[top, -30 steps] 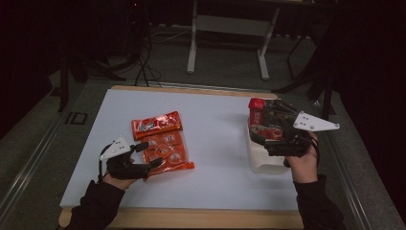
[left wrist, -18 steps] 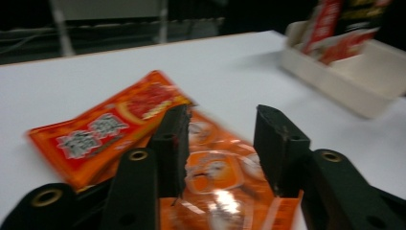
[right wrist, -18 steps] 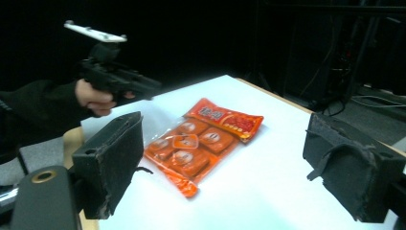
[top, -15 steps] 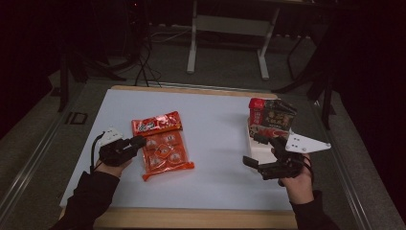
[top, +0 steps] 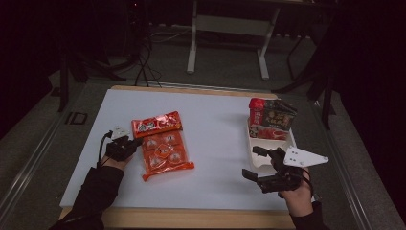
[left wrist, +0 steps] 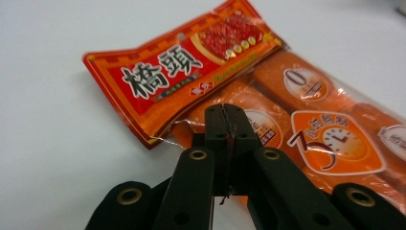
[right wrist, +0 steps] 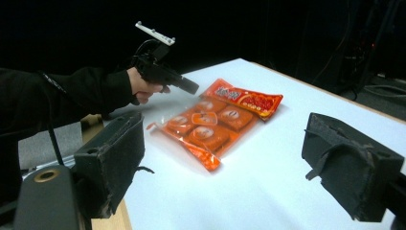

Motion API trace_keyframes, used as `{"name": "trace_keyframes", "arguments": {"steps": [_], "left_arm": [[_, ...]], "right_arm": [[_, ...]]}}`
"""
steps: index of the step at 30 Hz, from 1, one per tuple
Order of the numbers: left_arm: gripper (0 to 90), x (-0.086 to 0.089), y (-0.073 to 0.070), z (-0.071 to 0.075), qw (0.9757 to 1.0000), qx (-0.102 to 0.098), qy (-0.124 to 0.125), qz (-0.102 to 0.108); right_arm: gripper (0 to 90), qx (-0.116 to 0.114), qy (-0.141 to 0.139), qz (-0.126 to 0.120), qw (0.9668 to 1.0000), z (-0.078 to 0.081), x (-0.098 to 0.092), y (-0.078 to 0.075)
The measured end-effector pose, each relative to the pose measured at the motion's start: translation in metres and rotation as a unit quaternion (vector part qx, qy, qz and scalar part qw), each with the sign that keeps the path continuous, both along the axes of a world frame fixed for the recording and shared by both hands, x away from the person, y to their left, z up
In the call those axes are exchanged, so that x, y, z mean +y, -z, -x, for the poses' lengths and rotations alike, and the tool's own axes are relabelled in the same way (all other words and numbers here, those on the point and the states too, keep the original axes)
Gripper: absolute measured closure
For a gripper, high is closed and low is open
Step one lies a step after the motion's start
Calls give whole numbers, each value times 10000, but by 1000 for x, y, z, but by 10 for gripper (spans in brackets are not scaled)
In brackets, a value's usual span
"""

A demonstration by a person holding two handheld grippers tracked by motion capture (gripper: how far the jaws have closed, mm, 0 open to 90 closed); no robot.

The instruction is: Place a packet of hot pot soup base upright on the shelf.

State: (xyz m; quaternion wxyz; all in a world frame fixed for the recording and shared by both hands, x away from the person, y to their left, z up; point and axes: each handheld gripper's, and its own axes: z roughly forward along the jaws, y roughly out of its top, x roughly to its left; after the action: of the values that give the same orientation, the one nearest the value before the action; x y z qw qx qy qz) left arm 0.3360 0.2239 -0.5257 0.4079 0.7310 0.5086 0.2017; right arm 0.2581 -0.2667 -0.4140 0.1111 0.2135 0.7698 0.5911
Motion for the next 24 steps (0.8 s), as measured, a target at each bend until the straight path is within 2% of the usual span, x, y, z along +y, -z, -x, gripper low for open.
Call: {"name": "trace_keyframes", "arguments": {"steps": [8,12,15,17,19,24], "left_arm": [[898,-5,9,-10,9993,181,-151,-301],[898,-7,14,-14,9989,295,-85,-363],[898,-7,15,-16,9987,333,-139,-351],[900,-6,17,-17,9986,321,-246,-337],[900,-6,18,-17,9985,302,-168,-425],[900,-8,16,-16,9977,421,-348,-392]], "right_arm": [[144,-65,34,23,10000,2,-1,0],[144,-94,55,-11,9999,2,-2,-1],[144,-89,68,2,9999,3,-2,-1],[144,-78,47,14,10000,3,-2,0],[144,-84,41,25,10000,3,-1,0],[144,-84,51,21,9999,3,-2,0]]}}
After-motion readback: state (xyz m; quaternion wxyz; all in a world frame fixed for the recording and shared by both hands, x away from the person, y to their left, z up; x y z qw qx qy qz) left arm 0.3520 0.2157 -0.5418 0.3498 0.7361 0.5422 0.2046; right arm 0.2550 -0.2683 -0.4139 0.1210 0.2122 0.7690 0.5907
